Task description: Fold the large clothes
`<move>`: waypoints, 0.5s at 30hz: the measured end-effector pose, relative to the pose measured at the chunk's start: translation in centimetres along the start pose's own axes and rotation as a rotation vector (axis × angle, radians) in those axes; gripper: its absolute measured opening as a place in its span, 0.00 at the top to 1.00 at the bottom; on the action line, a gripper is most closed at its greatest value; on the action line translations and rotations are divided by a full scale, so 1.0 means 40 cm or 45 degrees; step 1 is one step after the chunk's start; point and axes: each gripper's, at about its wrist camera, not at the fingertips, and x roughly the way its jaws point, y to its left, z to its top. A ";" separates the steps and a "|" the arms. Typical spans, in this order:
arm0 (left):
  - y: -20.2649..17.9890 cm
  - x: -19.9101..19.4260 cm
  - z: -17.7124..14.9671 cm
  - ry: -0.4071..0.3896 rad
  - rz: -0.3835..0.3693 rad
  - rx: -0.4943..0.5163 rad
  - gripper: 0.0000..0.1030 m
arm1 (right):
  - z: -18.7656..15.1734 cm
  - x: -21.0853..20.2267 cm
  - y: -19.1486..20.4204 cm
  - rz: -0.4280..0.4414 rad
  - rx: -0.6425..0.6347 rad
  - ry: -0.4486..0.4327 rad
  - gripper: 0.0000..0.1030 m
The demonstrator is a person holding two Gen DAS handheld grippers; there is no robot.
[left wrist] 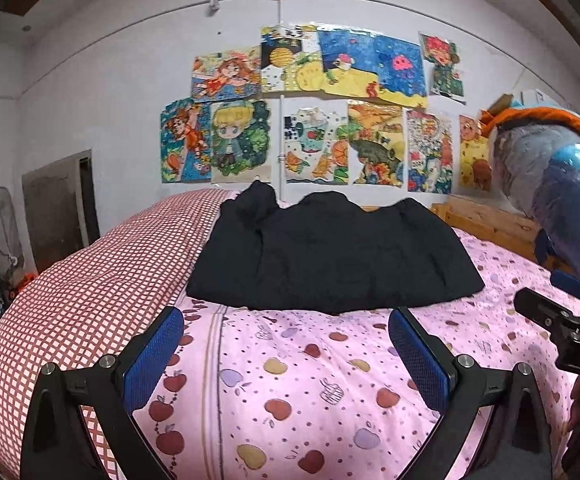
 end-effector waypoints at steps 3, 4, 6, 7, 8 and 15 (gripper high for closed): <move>-0.012 -0.003 -0.009 0.001 0.000 0.032 0.00 | -0.011 -0.008 0.001 -0.004 0.001 0.001 0.02; -0.016 -0.002 -0.012 0.007 -0.002 0.039 0.00 | -0.013 -0.008 0.000 -0.004 0.011 0.004 0.02; -0.016 -0.001 -0.016 0.013 -0.009 0.039 0.00 | -0.020 -0.007 -0.004 0.008 0.031 0.011 0.02; -0.016 0.000 -0.018 0.013 -0.012 0.038 0.00 | -0.021 -0.003 -0.006 0.011 0.035 0.015 0.02; -0.016 0.002 -0.021 0.014 -0.008 0.039 0.00 | -0.022 0.000 -0.005 0.010 0.034 0.015 0.02; -0.005 0.026 -0.038 0.051 0.020 0.037 0.00 | -0.038 0.027 0.002 0.020 0.014 0.044 0.02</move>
